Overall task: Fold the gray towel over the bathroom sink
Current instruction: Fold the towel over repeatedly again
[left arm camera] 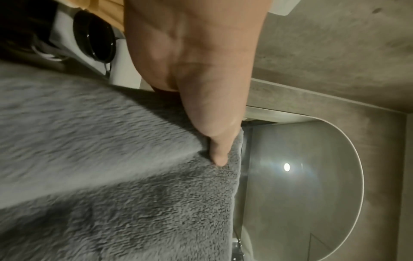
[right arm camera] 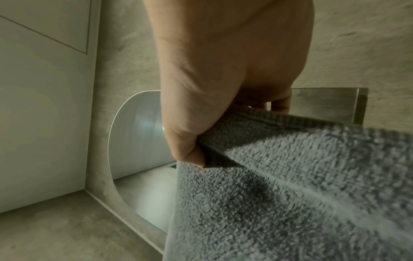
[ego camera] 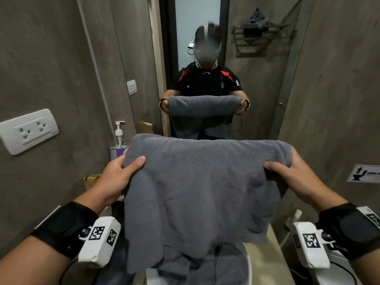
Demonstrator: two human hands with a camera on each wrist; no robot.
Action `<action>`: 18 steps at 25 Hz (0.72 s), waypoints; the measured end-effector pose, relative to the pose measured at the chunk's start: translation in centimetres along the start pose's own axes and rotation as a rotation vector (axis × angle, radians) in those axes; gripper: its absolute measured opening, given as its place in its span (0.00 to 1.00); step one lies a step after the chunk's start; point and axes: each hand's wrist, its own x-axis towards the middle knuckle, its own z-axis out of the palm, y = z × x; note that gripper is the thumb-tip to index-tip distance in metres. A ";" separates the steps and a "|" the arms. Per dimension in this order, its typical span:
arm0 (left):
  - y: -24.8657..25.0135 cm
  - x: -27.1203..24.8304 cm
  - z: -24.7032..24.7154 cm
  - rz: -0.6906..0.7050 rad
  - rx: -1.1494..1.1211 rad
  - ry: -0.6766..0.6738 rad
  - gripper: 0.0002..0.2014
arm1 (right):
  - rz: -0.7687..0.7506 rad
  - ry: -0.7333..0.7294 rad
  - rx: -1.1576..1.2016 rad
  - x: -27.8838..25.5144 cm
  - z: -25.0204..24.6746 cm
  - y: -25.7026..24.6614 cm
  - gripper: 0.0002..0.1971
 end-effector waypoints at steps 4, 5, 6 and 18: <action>0.4 -0.4 0.0 -0.020 -0.106 0.000 0.27 | -0.082 -0.020 0.022 0.1 0.2 0.6 0.19; 0.4 -0.6 -0.1 -0.001 -0.082 -0.016 0.27 | -0.085 -0.005 0.041 0.0 0.3 0.7 0.14; 0.3 -0.6 -0.1 0.023 -0.042 -0.029 0.29 | -0.072 0.021 0.050 0.0 0.4 0.7 0.10; -1.7 -0.3 -0.2 0.169 0.186 -0.001 0.42 | 0.017 -0.320 -0.010 -1.0 -0.2 0.8 0.36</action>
